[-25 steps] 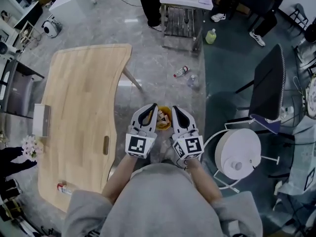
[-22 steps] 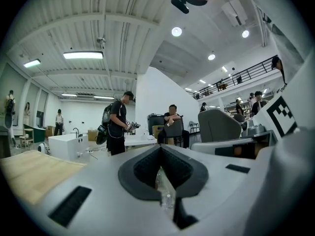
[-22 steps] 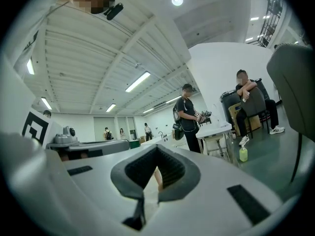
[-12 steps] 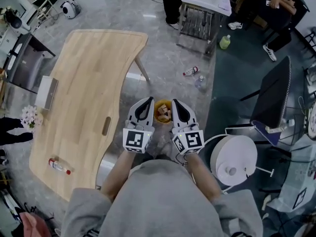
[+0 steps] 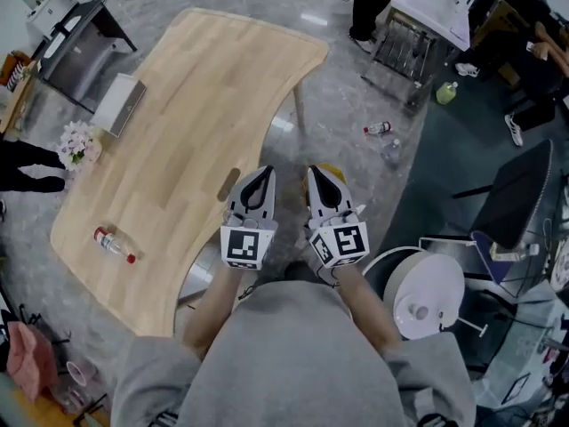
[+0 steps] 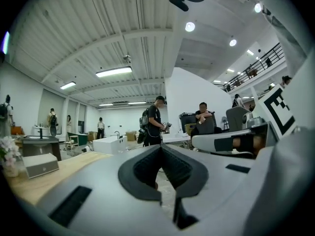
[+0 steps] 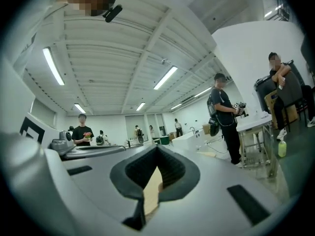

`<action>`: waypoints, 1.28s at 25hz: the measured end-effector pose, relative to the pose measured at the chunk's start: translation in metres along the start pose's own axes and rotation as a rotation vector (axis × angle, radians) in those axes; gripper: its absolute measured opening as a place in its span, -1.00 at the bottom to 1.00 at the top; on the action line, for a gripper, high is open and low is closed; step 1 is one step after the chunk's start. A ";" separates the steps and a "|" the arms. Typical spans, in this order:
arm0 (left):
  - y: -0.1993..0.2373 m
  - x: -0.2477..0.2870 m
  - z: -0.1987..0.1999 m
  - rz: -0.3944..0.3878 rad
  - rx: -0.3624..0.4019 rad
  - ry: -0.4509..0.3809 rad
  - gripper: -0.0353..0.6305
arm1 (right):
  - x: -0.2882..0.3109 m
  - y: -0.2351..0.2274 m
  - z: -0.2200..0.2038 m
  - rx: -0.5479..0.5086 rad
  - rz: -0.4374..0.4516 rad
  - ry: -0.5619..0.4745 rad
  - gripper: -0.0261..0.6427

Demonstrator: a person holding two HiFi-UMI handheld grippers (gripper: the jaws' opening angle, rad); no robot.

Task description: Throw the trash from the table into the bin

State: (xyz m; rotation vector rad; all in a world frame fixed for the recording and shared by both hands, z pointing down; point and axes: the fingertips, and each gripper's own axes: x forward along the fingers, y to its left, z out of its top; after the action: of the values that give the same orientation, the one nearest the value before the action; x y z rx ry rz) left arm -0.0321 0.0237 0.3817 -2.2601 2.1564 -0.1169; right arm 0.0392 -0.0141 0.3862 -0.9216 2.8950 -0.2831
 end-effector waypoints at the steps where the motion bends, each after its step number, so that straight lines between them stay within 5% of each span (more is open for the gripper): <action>1: 0.011 -0.013 -0.001 0.024 -0.002 0.002 -0.88 | 0.004 0.015 -0.003 -0.002 0.022 0.005 -0.91; 16: 0.130 -0.175 -0.018 0.467 -0.057 0.023 -0.88 | 0.046 0.202 -0.045 -0.010 0.451 0.106 -0.91; 32: 0.147 -0.269 -0.042 0.896 -0.101 0.086 -0.88 | 0.051 0.282 -0.077 0.037 0.837 0.195 -0.91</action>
State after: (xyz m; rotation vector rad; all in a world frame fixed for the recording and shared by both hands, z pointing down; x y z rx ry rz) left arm -0.1941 0.2866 0.4028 -1.1303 3.0174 -0.0864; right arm -0.1722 0.1934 0.4027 0.3775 3.1108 -0.3511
